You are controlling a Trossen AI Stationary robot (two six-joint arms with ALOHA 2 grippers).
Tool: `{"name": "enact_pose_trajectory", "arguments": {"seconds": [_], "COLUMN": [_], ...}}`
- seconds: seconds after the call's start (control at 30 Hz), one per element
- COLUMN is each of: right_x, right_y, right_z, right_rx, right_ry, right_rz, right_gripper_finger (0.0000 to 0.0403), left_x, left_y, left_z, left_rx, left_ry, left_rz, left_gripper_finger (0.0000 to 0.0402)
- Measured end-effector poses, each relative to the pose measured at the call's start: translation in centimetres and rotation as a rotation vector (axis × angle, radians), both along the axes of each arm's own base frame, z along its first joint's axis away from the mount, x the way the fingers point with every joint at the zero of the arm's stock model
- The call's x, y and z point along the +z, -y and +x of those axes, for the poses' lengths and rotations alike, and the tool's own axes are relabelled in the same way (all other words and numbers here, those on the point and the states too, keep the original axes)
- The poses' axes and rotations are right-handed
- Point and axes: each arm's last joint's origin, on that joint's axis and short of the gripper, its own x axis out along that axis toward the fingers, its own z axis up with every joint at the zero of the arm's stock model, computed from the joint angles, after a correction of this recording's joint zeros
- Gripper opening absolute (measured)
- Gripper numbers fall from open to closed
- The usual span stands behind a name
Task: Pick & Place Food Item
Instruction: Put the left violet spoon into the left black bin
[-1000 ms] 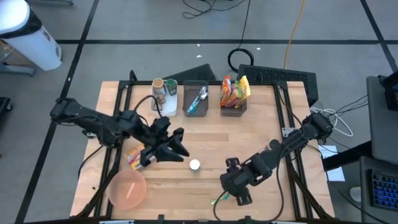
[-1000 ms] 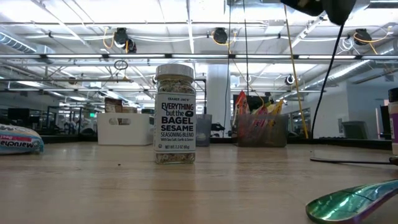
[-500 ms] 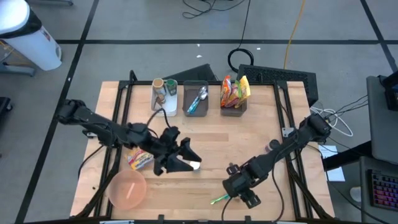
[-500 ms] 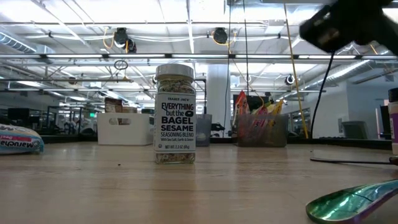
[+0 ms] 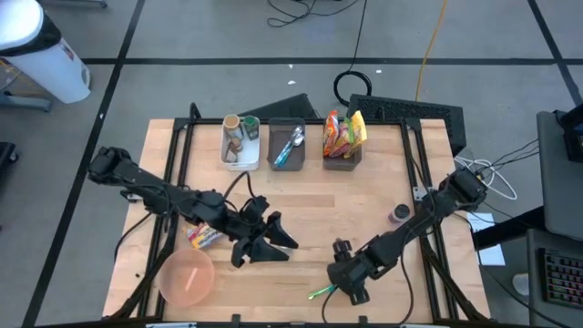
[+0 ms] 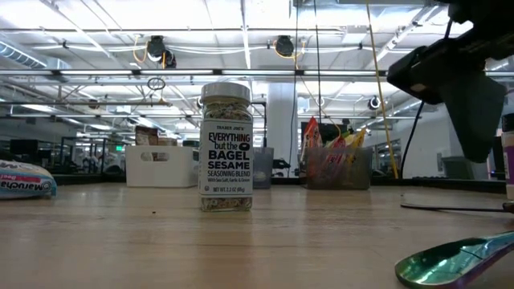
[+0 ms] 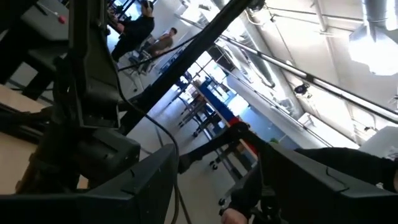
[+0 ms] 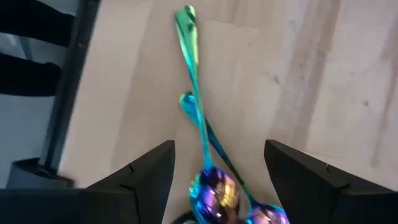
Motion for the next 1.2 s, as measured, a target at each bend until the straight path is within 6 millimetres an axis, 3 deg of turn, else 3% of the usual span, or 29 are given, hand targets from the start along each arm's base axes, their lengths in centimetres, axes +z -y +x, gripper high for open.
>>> {"name": "enact_pose_trajectory", "arguments": {"seconds": [0.57, 0.87, 1.2], "right_x": [-1.1, -3.2, -3.2], "right_y": [-0.3, -1.1, -0.9], "right_z": [-0.4, -0.2, -0.3], "right_rx": [0.005, 0.049, 0.033], "right_ry": [0.100, 0.042, 0.068], "right_rz": [-0.053, -0.038, -0.097], "right_gripper_finger": [0.0215, 0.0215, 0.0192], "left_x": [-0.2, -0.6, -0.7], "left_y": [-0.1, 0.0, 0.0], "left_z": [0.0, 0.1, 0.1], "left_rx": [0.000, -0.004, -0.009], "left_ry": [-0.020, -0.072, -0.082], "left_rz": [0.010, 0.009, 0.008], "left_gripper_finger": [0.0255, 0.0255, 0.0255]}}
